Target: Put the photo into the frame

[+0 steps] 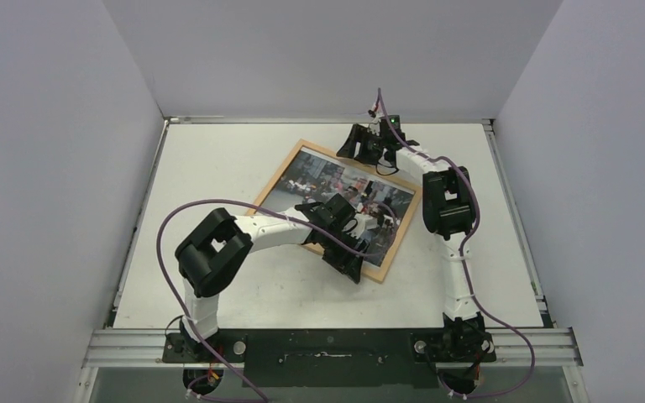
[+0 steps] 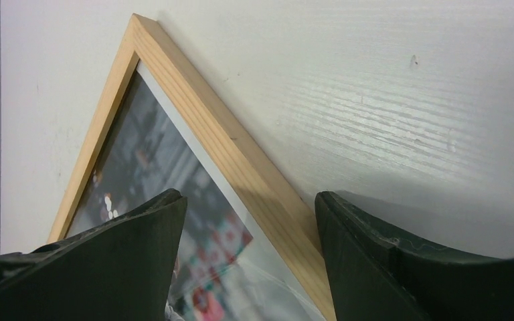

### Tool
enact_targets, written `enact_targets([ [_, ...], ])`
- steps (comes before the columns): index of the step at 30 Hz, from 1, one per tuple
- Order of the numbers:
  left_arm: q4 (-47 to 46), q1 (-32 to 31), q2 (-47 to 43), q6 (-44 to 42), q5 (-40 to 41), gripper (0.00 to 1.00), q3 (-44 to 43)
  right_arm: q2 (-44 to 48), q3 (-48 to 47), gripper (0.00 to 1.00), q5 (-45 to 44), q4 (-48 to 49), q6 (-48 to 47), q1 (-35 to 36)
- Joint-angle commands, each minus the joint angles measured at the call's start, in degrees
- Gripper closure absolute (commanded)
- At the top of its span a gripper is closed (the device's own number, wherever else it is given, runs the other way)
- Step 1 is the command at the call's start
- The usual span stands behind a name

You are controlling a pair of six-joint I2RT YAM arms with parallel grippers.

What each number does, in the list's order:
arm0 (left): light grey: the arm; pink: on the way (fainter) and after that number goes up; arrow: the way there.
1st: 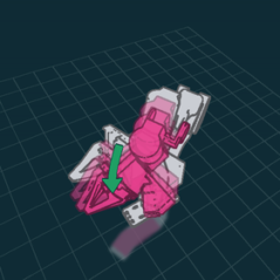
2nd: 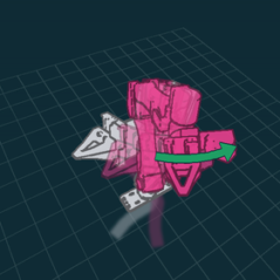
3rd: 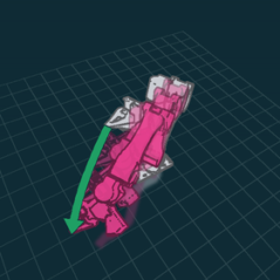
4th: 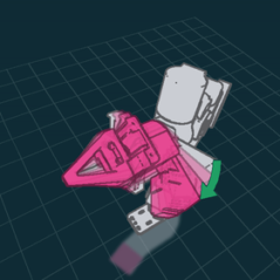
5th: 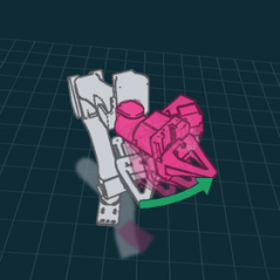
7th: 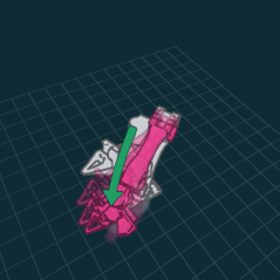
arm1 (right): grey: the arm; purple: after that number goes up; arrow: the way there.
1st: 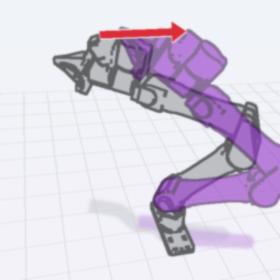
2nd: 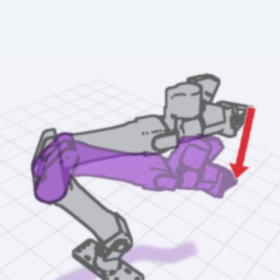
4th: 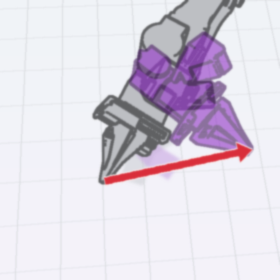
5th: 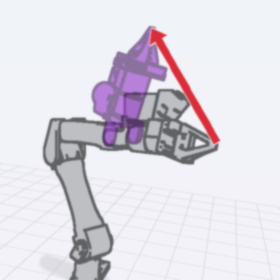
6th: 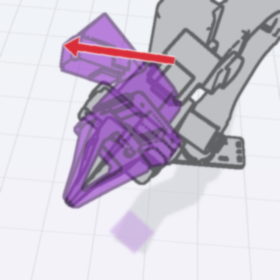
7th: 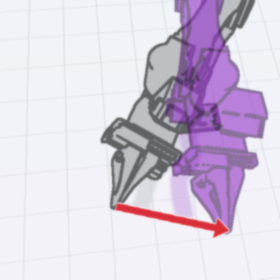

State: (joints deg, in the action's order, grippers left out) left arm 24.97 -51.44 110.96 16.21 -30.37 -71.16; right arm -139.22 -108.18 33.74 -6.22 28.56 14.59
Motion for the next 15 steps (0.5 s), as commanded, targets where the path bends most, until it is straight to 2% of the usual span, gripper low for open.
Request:
enact_targets([
  [1, -2.87, 1.25, -8.71, -1.51, 9.41, 0.41, -0.24, 4.28, -5.83, 0.28, -4.31, -7.94, 4.51, 0.27],
  [5, -0.66, 1.25, -15.69, 1.14, 15.40, 0.34, 0.50, 7.24, -14.10, 0.25, -11.22, -18.84, 3.40, -0.39],
  [7, 0.08, 1.25, -19.74, 3.02, 19.01, 0.26, 1.58, 10.24, -14.18, 0.24, -14.62, -22.52, 2.18, -0.76],
  [10, 2.79, 1.34, -26.12, 7.15, 27.58, 0.24, 2.69, 17.43, -8.67, 0.19, -20.90, -26.99, -0.21, -1.01],
  [12, 5.51, 1.32, -30.46, 9.43, 34.08, 0.21, 2.92, 24.08, -2.83, 0.11, -27.38, -28.80, -0.26, -1.02],
  [14, 7.90, 1.25, -34.86, 10.31, 39.83, 0.12, 3.05, 31.67, 4.36, 0.01, -32.05, -28.85, 1.30, -1.24],
  [15, 8.65, 1.19, -37.13, 10.45, 42.41, 0.06, 3.43, 35.50, 8.13, 0.00, -33.26, -28.48, 1.49, -1.35],
])
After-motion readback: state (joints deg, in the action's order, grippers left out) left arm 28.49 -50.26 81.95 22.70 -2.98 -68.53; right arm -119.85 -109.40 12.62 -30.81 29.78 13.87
